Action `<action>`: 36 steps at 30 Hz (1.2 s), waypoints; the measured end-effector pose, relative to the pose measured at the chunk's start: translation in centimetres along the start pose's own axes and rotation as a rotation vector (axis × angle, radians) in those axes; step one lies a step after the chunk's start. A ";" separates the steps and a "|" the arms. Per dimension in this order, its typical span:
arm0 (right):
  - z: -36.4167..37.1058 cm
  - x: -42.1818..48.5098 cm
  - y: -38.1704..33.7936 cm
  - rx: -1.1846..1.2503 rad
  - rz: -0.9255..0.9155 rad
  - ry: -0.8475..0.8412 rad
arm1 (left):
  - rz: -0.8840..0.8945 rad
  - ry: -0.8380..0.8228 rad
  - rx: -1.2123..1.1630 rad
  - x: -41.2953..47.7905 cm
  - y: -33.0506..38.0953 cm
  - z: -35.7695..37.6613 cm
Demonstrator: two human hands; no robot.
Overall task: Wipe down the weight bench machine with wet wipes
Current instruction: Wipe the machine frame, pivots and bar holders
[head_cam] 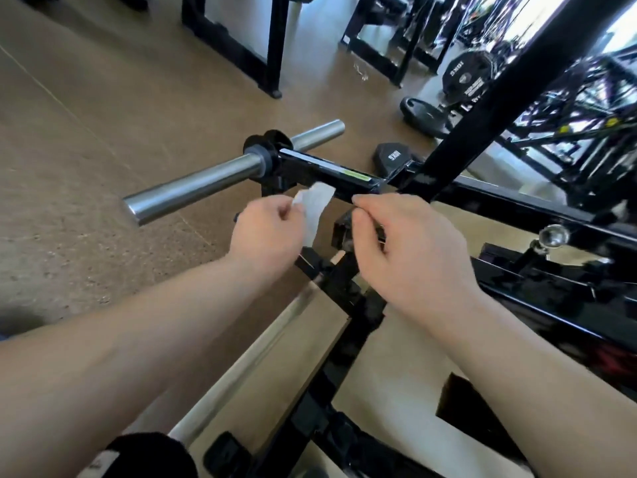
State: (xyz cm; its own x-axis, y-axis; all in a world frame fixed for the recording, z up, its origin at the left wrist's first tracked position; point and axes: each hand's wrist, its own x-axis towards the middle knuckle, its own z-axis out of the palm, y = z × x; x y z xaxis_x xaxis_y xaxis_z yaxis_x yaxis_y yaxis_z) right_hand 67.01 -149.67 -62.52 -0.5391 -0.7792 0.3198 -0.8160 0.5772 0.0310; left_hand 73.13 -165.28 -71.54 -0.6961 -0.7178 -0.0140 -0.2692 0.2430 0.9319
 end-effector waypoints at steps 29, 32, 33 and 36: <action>-0.7 -1.7 6.7 -0.125 0.497 -0.126 | 0.817 -0.309 0.536 -2.5 2.5 6.9; -2.6 -2.9 8.0 -0.104 0.656 -0.173 | 1.080 -0.416 0.449 -4.8 3.9 9.2; -3.2 -3.5 8.5 -0.125 0.681 -0.181 | 1.132 -0.452 0.448 -4.5 4.4 9.2; -3.6 -4.8 8.4 -0.183 0.688 -0.227 | 1.077 -0.426 0.523 -1.8 3.4 8.1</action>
State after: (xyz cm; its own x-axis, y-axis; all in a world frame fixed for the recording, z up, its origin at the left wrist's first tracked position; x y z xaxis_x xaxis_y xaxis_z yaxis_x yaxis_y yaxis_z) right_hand 63.48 -140.25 -60.39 -0.9614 -0.2470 0.1213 -0.2416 0.9687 0.0579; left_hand 68.05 -157.86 -71.29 -0.8575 0.2447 0.4525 0.4018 0.8680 0.2919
